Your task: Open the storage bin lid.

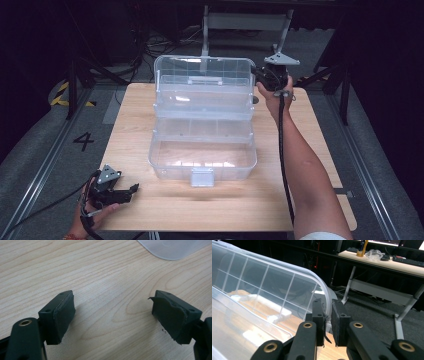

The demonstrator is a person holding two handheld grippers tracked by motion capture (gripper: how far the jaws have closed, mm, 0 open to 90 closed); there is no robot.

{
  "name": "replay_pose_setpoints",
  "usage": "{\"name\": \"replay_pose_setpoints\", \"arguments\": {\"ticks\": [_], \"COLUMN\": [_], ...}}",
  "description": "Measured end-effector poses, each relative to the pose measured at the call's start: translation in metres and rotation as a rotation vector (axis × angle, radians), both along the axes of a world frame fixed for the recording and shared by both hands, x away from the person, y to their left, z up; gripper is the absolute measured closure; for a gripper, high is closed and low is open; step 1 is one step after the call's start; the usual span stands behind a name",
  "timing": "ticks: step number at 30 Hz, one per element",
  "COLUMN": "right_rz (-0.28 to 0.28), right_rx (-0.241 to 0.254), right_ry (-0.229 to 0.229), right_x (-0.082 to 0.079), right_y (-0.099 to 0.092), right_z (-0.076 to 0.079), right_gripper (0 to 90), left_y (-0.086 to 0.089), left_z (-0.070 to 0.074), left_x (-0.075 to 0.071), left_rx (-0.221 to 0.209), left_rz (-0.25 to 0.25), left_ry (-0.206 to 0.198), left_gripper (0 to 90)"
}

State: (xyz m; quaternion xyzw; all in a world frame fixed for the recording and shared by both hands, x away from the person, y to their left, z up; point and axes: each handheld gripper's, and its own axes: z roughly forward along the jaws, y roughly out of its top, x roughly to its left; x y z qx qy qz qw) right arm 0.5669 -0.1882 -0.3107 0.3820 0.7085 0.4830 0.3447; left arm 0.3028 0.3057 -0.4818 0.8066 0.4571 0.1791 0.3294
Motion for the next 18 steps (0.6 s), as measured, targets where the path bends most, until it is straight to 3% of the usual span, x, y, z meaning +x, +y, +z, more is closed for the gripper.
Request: {"name": "replay_pose_setpoints", "arguments": {"ticks": [18], "right_rz": [-0.008], "right_rx": [-0.040], "right_ry": [0.061], "right_x": [0.029], "right_y": [0.003], "right_z": [-0.013], "right_gripper": [81.0], "left_y": [0.000], "left_z": [0.000], "left_x": [0.000], "left_rx": [0.004], "left_rz": [-0.027], "left_ry": [0.003], "left_gripper": [18.8]}}
